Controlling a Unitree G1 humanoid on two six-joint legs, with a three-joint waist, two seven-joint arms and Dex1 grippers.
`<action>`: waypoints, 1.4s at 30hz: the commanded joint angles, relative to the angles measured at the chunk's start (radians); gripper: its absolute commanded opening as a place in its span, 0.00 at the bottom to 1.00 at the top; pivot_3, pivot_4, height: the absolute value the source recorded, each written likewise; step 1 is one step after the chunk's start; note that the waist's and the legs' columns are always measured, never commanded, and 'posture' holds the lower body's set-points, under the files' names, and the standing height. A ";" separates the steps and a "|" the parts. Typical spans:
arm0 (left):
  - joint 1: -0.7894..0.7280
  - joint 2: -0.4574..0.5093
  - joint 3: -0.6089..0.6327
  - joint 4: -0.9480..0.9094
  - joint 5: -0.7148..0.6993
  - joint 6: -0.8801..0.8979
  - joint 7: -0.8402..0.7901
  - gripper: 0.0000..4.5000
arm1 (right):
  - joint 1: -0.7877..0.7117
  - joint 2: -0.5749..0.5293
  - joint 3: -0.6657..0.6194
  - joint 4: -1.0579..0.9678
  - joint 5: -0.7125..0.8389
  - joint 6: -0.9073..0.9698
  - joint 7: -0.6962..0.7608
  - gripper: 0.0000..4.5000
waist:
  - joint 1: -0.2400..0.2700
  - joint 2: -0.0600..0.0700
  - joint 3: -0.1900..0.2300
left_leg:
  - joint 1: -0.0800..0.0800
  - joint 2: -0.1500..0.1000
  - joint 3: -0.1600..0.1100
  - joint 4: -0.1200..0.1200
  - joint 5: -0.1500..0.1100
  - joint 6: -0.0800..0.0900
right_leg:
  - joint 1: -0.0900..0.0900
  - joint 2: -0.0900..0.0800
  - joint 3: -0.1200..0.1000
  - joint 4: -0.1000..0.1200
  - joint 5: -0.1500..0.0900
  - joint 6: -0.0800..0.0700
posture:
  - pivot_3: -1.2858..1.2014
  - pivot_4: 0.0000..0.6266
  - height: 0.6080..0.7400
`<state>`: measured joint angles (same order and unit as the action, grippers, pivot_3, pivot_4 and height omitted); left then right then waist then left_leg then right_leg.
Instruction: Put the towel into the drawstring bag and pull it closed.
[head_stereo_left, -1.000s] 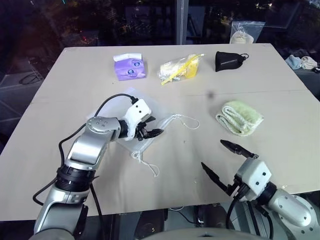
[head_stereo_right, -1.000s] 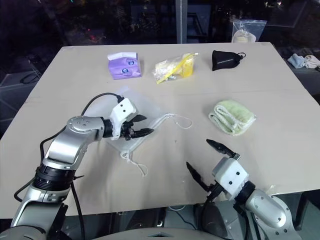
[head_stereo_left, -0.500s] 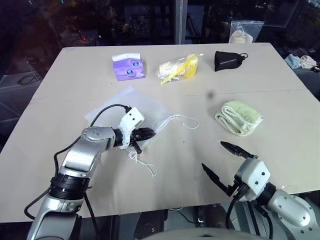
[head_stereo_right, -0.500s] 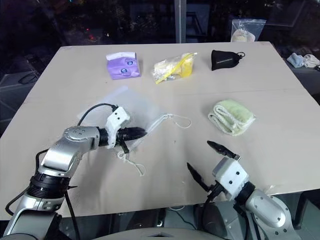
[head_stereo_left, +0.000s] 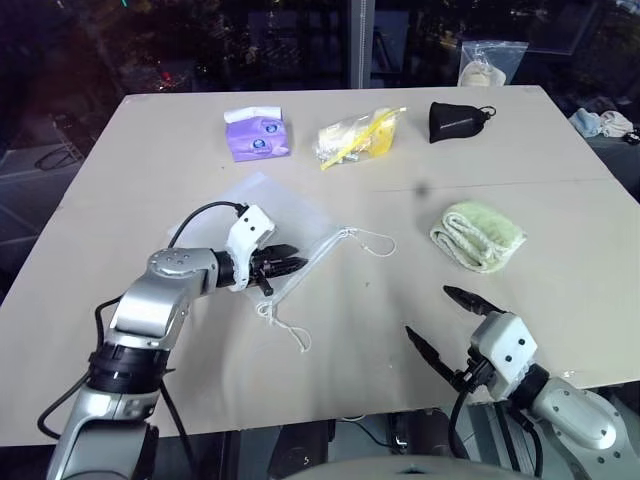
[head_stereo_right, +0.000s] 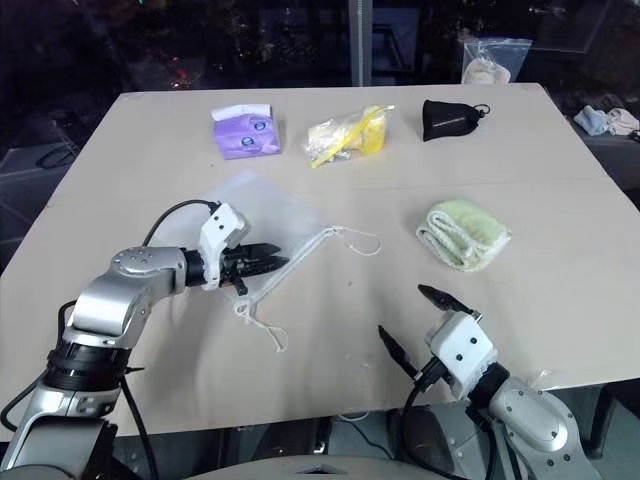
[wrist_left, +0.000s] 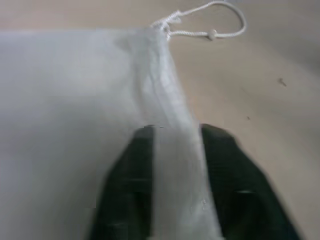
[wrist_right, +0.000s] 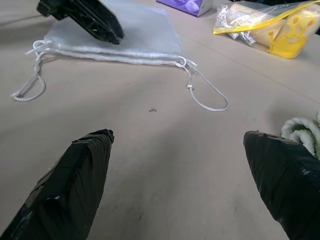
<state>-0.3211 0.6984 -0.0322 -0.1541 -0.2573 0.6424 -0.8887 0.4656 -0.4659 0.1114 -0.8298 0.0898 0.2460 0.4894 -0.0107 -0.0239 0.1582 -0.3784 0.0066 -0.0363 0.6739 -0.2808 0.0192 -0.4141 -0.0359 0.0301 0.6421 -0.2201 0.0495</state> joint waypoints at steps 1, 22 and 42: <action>0.061 -0.002 -0.012 -0.091 0.060 -0.097 0.066 0.61 | -0.003 0.002 0.003 -0.039 -0.001 -0.020 -0.008 1.00 | 0.000 0.000 0.000 | 0.000 0.000 0.000 0.000 0.000 0.000 | 0.000 0.000 0.000 0.000 0.000 0.000 | 0.52 0.24 1.00; 0.086 -0.091 -0.006 0.031 0.130 -0.199 0.182 0.01 | -0.021 0.000 0.005 -0.024 -0.002 -0.019 -0.003 1.00 | 0.004 0.000 0.000 | 0.000 0.000 0.001 0.000 0.000 0.000 | 0.000 0.000 -0.001 0.000 0.000 0.001 | 0.52 0.24 1.00; -0.054 0.000 0.030 0.033 -0.299 0.327 0.013 0.20 | -0.050 0.004 -0.004 -0.025 0.069 0.044 -0.002 1.00 | -0.001 0.000 0.000 | 0.000 0.000 -0.001 0.000 0.000 0.000 | 0.000 0.000 0.000 0.000 0.001 -0.002 | 0.52 0.24 1.00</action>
<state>-0.3765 0.6847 0.0128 -0.0898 -0.6002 1.0554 -0.8712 0.4182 -0.4609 0.1171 -0.8274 0.1624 0.3048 0.4953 -0.0118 -0.0241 0.1579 -0.3781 0.0063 -0.0369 0.6737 -0.2808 0.0191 -0.4142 -0.0356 0.0300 0.6424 -0.2187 0.0470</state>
